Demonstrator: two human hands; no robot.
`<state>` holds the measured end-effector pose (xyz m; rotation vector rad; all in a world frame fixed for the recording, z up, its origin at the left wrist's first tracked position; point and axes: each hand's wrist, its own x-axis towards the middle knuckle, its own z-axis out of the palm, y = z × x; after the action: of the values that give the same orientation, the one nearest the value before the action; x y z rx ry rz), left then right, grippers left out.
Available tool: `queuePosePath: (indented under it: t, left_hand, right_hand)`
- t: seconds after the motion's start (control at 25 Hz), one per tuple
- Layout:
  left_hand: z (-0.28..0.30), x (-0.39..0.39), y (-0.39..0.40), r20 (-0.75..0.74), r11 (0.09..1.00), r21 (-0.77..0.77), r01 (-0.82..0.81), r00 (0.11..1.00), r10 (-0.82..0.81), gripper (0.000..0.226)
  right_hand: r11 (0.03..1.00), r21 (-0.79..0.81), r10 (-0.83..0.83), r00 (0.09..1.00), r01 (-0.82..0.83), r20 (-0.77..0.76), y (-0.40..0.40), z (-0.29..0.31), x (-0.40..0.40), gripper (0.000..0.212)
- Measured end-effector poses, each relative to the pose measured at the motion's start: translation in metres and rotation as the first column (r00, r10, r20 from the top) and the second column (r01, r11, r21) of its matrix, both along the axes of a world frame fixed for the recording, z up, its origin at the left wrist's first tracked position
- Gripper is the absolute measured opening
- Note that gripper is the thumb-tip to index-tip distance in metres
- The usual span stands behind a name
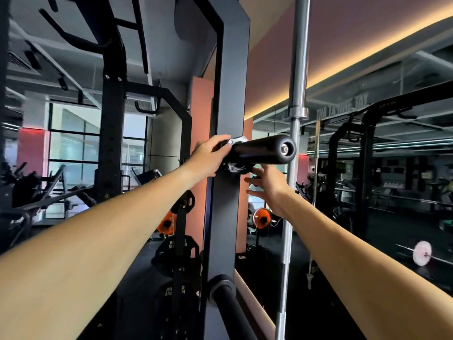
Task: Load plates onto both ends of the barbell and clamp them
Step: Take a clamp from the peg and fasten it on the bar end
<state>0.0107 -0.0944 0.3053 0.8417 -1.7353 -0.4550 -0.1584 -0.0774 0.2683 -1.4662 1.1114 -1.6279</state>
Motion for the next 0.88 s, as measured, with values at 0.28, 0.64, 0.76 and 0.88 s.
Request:
queuePosePath:
  t: [0.28,0.64,0.76,0.88]
  left_hand:
    - [-0.001,-0.006,0.029,0.006,0.999,-0.037,-0.007,1.000,0.008,0.027]
    - [-0.011,-0.032,0.173,-0.027,0.997,-0.066,-0.027,0.999,0.025,0.025]
    - [-0.019,-0.038,0.219,-0.014,0.996,-0.079,-0.051,0.999,0.050,0.025]
    - [-0.020,-0.027,0.262,-0.009,0.995,-0.075,-0.073,0.997,0.072,0.024]
  right_hand:
    - [0.994,-0.050,0.104,0.985,-0.098,0.137,0.023,0.002,0.000,0.028]
    - [0.975,-0.205,0.120,0.979,-0.086,0.163,0.141,-0.005,-0.023,0.024]
    - [0.967,-0.238,0.149,0.961,-0.092,0.234,0.181,-0.010,-0.021,0.025]
    - [0.959,-0.245,0.203,0.950,-0.143,0.239,0.213,-0.016,-0.011,0.028]
